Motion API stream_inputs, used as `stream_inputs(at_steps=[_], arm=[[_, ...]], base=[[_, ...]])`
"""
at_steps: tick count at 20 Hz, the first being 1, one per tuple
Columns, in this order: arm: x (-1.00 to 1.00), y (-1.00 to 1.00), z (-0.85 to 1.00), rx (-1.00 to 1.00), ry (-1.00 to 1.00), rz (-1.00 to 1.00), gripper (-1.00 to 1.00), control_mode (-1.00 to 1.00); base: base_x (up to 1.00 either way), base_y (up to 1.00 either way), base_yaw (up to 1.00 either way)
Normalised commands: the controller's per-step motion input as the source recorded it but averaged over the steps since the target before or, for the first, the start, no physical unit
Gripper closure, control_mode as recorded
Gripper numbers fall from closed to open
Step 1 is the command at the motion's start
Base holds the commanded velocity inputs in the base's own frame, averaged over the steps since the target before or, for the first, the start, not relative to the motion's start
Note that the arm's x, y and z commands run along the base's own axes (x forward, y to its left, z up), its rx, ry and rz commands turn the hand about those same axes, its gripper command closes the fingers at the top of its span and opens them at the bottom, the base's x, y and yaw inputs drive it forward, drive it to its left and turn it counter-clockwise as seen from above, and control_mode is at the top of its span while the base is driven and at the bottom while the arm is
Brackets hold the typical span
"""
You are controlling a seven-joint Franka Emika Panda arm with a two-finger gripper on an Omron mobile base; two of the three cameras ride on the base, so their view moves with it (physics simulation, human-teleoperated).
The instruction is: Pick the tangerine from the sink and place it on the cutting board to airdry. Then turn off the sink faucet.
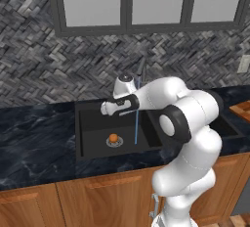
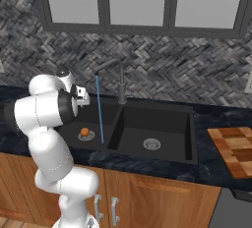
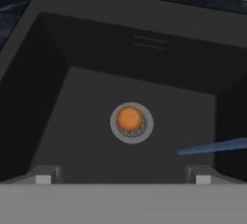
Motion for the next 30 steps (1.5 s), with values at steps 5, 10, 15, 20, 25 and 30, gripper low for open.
stream_inputs(at_steps=[5,10,15,20,25,30], arm=[[0.1,0.0,-0.2,0.0,0.02,0.0,-1.0,-1.0],[0.11,0.0,-0.24,0.0,0.02,0.0,-1.0,-1.0],[0.14,0.0,-0.24,0.0,0.02,-0.01,-1.0,-1.0],[0.24,0.0,-0.25,0.0,0.02,-0.02,-1.0,-1.0],[0.21,0.0,-0.25,0.0,0.02,-0.01,-1.0,-1.0],[0.17,0.0,-0.28,0.0,0.03,-0.02,-1.0,-1.0]], base=[[0.0,0.0,0.0],[0.0,0.0,0.0],[0.0,0.0,0.0],[0.0,0.0,0.0],[0.0,0.0,0.0],[0.0,0.0,0.0]])
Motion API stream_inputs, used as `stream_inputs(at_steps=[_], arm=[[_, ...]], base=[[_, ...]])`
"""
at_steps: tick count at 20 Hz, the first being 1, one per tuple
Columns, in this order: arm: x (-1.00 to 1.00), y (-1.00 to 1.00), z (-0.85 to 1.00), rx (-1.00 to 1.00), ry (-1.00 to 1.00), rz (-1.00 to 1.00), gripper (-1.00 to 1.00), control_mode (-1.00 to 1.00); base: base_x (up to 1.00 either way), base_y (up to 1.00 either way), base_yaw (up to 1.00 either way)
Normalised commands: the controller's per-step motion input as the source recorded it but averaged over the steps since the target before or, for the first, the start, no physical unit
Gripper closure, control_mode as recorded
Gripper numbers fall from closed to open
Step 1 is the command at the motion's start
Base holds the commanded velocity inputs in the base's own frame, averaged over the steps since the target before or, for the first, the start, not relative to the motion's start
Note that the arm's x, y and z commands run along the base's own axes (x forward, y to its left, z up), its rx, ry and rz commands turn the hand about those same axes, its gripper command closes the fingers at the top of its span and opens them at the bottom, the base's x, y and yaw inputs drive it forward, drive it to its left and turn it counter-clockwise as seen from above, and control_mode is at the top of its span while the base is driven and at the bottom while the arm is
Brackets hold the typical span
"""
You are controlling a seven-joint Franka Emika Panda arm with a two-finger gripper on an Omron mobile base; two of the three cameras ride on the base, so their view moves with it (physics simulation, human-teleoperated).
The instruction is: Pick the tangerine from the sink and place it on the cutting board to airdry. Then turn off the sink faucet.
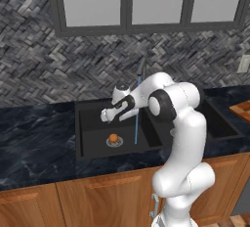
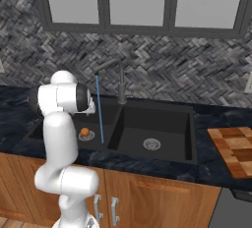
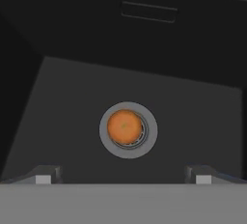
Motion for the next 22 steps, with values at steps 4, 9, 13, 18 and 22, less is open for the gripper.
stream_inputs(at_steps=[4,9,13,18,22], arm=[[0.16,0.0,-0.3,0.0,0.03,-0.02,-1.0,-1.0],[0.14,0.0,-0.31,0.0,0.04,-0.02,-1.0,-1.0],[0.14,0.01,-0.27,0.0,0.04,-0.01,-1.0,-1.0],[0.14,0.06,-0.23,0.0,0.03,-0.01,-1.0,-1.0],[0.13,0.05,-0.21,0.0,0.03,-0.02,-1.0,-1.0]], base=[[0.0,0.0,0.0],[0.0,0.0,0.0],[0.0,0.0,0.0],[0.0,0.0,0.0],[0.0,0.0,0.0]])
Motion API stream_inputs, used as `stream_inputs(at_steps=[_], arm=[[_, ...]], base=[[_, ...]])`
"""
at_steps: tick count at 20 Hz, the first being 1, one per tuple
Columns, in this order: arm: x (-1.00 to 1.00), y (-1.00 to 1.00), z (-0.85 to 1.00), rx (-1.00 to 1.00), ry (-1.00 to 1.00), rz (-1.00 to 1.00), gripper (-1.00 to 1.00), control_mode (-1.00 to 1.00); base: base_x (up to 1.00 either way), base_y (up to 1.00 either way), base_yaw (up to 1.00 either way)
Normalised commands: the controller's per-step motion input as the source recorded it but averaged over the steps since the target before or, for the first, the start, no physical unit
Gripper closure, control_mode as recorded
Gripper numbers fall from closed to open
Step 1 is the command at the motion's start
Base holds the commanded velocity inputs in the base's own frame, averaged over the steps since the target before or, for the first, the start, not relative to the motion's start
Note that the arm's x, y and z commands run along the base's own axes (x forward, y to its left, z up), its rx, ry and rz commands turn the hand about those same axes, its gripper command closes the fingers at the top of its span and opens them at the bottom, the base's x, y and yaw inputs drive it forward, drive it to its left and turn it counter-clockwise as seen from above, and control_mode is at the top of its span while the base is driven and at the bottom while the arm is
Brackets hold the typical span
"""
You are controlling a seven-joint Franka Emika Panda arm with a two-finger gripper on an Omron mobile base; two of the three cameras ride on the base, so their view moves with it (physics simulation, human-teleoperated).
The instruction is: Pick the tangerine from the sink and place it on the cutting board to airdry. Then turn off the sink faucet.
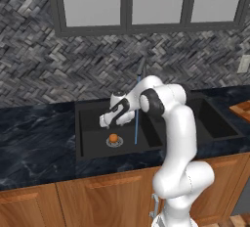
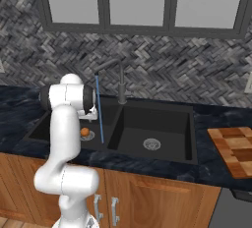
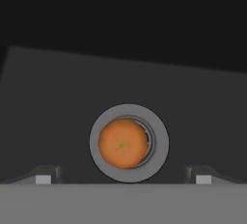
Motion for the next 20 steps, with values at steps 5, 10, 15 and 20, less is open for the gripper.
stream_inputs(at_steps=[5,10,15,20], arm=[[0.09,0.01,-0.2,0.0,0.02,-0.02,-1.0,-1.0],[0.09,0.0,-0.19,0.0,0.02,-0.01,-1.0,-1.0],[0.01,0.0,-0.18,0.0,0.01,-0.01,-1.0,-1.0],[0.0,0.01,-0.16,0.0,0.0,-0.01,-1.0,-1.0]], base=[[0.0,0.0,0.0],[0.0,0.0,0.0],[0.0,0.0,0.0],[0.0,0.0,0.0]])
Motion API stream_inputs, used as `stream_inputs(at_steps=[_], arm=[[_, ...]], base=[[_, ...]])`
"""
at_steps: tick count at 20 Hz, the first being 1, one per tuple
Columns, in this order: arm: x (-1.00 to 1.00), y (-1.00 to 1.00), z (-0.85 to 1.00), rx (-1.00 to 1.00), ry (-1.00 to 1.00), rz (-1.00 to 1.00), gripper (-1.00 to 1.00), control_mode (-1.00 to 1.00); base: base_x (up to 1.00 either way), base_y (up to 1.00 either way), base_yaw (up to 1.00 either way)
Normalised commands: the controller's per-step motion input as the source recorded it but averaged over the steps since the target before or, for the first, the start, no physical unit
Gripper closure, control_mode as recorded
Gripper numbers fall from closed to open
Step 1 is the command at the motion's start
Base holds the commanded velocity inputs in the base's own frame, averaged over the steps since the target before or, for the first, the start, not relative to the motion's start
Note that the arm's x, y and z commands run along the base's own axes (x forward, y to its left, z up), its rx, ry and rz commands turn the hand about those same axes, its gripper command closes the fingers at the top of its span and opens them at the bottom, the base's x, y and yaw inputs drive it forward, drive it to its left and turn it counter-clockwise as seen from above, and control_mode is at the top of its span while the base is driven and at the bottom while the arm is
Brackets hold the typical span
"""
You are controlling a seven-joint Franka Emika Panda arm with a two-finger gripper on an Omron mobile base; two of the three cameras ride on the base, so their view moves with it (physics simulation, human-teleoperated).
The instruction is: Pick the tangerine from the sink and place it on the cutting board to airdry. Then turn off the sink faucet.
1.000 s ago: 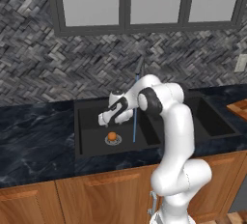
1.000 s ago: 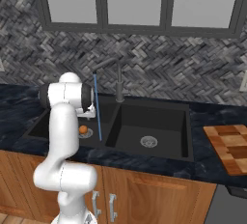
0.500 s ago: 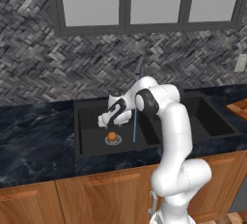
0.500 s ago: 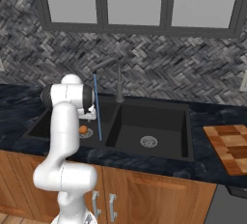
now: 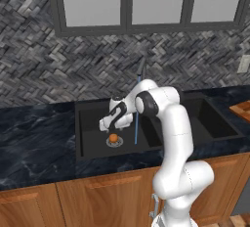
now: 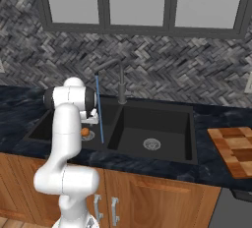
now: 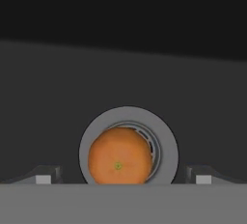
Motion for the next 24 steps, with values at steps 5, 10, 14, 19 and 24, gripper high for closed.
stream_inputs(at_steps=[5,10,14,19,24], arm=[[0.0,0.0,-0.17,0.0,0.0,-0.01,-1.0,-1.0],[0.0,0.01,-0.16,0.0,0.0,-0.01,-1.0,-1.0],[0.0,0.07,-0.16,0.0,0.01,-0.02,-1.0,-1.0],[0.0,0.1,-0.15,0.0,0.01,-0.02,-1.0,-1.0],[0.08,0.03,-0.24,0.0,0.03,-0.02,-1.0,-1.0]], base=[[0.0,0.0,0.0],[0.0,0.0,0.0],[0.0,0.0,0.0],[0.0,0.0,0.0],[0.0,0.0,0.0]])
